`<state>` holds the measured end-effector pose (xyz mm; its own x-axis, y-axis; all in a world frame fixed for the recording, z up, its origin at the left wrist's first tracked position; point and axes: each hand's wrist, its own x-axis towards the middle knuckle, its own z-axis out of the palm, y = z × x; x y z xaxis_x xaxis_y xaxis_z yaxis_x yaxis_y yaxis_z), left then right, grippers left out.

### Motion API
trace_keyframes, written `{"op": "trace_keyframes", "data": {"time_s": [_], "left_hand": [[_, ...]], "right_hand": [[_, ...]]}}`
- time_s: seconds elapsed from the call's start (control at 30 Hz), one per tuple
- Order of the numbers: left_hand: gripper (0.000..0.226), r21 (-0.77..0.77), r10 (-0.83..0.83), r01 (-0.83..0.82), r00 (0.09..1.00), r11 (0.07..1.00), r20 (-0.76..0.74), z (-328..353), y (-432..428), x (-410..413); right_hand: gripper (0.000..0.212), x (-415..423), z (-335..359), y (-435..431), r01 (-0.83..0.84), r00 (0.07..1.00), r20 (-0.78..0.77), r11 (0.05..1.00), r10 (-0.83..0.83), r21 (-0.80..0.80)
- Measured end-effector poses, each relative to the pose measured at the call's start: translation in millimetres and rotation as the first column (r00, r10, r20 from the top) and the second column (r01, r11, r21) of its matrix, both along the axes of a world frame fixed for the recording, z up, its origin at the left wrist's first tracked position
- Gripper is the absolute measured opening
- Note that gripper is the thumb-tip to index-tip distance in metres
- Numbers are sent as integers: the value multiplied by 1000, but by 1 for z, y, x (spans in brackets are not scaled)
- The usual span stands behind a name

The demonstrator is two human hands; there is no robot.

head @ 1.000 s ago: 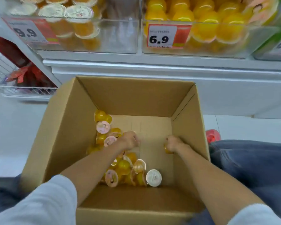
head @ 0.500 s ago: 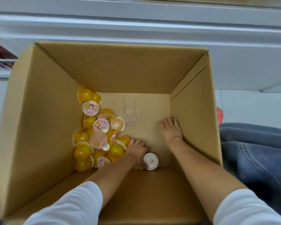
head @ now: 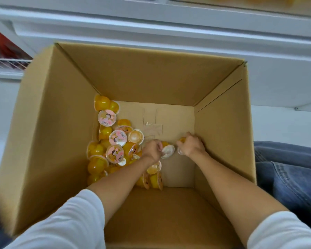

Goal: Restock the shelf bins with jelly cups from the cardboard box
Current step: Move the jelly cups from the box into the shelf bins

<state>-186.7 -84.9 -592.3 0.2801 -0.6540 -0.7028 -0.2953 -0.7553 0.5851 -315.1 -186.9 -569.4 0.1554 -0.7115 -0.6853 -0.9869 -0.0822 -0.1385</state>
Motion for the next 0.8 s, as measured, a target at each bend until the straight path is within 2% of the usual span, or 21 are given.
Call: {"op": "trace_keyframes", "data": {"time_s": [0.1, 0.2, 0.3, 0.37, 0.47, 0.6, 0.7, 0.8], "left_hand": [[40, -35, 123, -125, 991, 992, -54, 13, -12, 26], [37, -48, 195, -207, 963, 977, -188, 40, -19, 48], [35, -95, 237, -261, 949, 961, -207, 83, -29, 72], [32, -147, 302, -340, 925, 929, -230, 119, -35, 91], [25, -247, 370, -426, 897, 871, -242, 184, -37, 125], [18, -405, 410, -458, 889, 791, -204, 275, -30, 173], [22, -544, 500, -542, 832, 641, -240, 341, -25, 212], [30, -663, 636, -575, 748, 481, -188, 394, -21, 264]], "right_hand": [[44, 9, 13, -13, 182, 981, 56, 981, -186, 66], [49, 24, 39, -24, 297, 938, 154, 949, -311, 109], [59, 45, 81, -29, 432, 822, 319, 881, -472, 191], [55, 62, 115, -30, 438, 704, 479, 851, -525, 288], [46, 91, 180, -28, 340, 565, 678, 881, -470, 328], [29, 145, 276, -18, 164, 433, 847, 951, -308, 262], [22, 192, 338, -13, 123, 303, 923, 970, -236, 207], [21, 239, 385, -16, 173, 166, 962, 967, -215, 186]]}}
